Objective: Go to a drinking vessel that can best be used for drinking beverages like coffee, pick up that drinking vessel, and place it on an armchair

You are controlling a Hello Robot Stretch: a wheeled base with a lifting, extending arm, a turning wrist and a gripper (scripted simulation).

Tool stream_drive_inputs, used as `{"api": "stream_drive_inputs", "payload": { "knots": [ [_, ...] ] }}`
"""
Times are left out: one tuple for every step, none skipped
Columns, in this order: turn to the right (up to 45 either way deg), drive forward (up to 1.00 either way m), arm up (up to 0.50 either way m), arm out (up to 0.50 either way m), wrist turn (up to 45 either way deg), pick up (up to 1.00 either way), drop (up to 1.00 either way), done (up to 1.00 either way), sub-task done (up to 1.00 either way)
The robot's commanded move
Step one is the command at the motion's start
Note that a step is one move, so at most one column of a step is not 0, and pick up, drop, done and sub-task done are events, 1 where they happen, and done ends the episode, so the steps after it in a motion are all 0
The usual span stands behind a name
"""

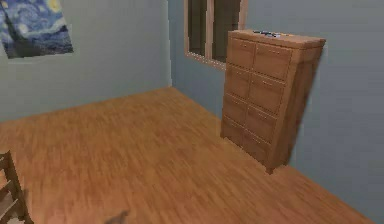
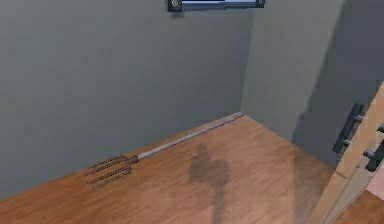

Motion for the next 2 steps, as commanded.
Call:
{"api": "stream_drive_inputs", "payload": {
  "knots": [
    [3.0, 0.00, 0.00, 0.00, 0.0, 0.00, 0.00, 0.00, 0.00],
    [0.0, 0.65, 0.00, 0.00, 0.0, 0.00, 0.00, 0.00, 0.00]
  ]
}}
